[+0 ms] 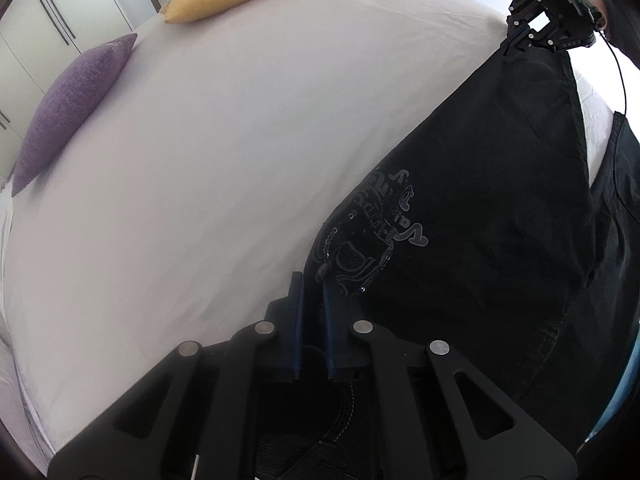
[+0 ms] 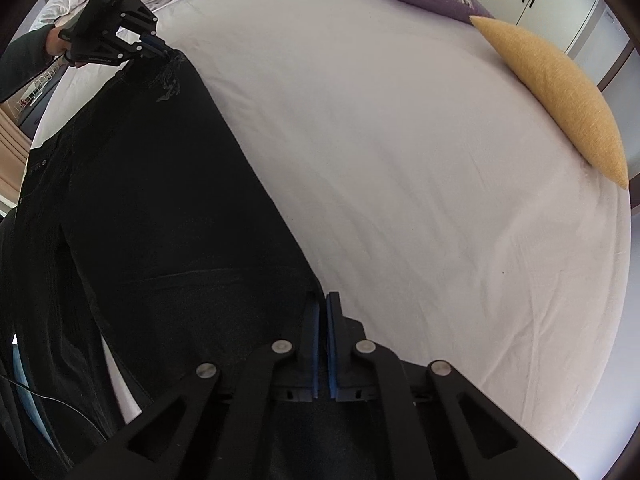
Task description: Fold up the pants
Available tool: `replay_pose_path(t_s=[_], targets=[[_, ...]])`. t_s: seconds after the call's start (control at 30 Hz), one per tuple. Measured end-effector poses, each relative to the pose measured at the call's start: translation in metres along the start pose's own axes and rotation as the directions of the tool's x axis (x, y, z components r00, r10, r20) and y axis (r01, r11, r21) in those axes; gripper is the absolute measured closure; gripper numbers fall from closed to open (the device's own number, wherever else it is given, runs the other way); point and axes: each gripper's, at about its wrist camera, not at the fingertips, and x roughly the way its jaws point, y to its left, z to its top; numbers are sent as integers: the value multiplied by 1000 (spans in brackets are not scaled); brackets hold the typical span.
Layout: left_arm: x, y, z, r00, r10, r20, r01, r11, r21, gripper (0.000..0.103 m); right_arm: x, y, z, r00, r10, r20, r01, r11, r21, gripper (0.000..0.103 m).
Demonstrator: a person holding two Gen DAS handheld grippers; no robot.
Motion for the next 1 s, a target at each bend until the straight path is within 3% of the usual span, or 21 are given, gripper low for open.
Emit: replay_pose_path(t_s=[0.27,0.43,0.47,0.6,1.0], targets=[[-82,15,-17,995,44,91,-44,999,-5,97,-60,36,2,995,-74,60,77,996,-50,99],[-134,-14,-27,986,72,149,-73,997,-1,97,-96,67,-6,990,-107,95,113,992,-61,99],[-138,-3,-19,985,73,156,-74,997,-1,97,-103,75,-10,988,-115,99,122,990,-66,99],[-166,-19,-29,981,82,178,-84,996,3,97,-129,102,-27,985,-132,115,141,987,-75,99],[-206,-89,-60,970,78,231,-87,996,25,97,-169,178,-77,970,-175,166,184,982,-38,99]])
